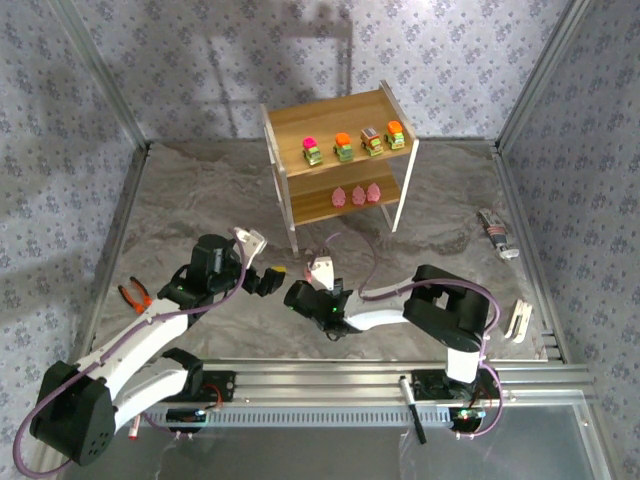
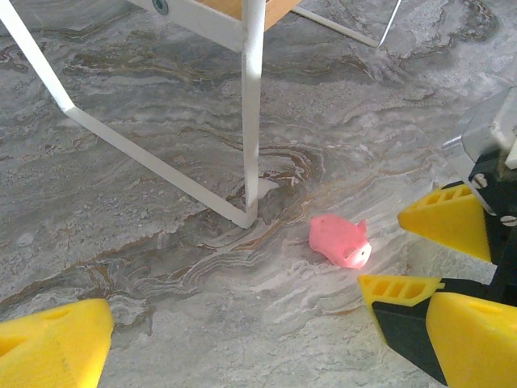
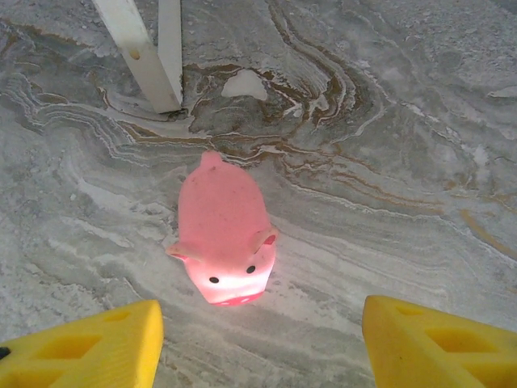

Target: Place and organize the plastic toys onto the shelf

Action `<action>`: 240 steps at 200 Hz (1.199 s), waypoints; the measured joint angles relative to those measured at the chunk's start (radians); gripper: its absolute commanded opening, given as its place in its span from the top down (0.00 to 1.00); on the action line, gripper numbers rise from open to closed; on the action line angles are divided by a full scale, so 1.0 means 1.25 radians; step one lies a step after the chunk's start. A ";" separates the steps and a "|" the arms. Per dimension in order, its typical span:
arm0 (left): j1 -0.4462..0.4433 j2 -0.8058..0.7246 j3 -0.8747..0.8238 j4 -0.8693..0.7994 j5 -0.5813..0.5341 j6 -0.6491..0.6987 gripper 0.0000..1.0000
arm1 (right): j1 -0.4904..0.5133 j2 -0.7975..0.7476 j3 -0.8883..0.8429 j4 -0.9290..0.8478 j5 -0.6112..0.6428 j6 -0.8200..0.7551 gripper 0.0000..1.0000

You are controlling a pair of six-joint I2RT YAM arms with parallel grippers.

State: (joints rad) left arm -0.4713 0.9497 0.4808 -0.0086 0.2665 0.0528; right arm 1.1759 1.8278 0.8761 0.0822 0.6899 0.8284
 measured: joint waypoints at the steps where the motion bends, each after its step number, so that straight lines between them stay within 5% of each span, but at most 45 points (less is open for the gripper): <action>1: 0.000 0.000 0.000 0.000 0.000 0.000 0.00 | 0.000 0.000 0.000 0.000 0.000 0.000 0.34; 119: -0.002 0.002 0.000 0.000 0.006 -0.002 0.00 | -0.032 0.031 0.026 0.024 -0.041 -0.050 0.47; 240: -0.005 0.015 0.000 0.000 0.006 -0.002 0.00 | -0.042 0.033 0.037 0.026 -0.053 -0.077 0.76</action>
State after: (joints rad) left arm -0.4782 0.9688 0.4808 -0.0086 0.2745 0.0505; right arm 1.1233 1.8687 0.9218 0.1146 0.6239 0.7326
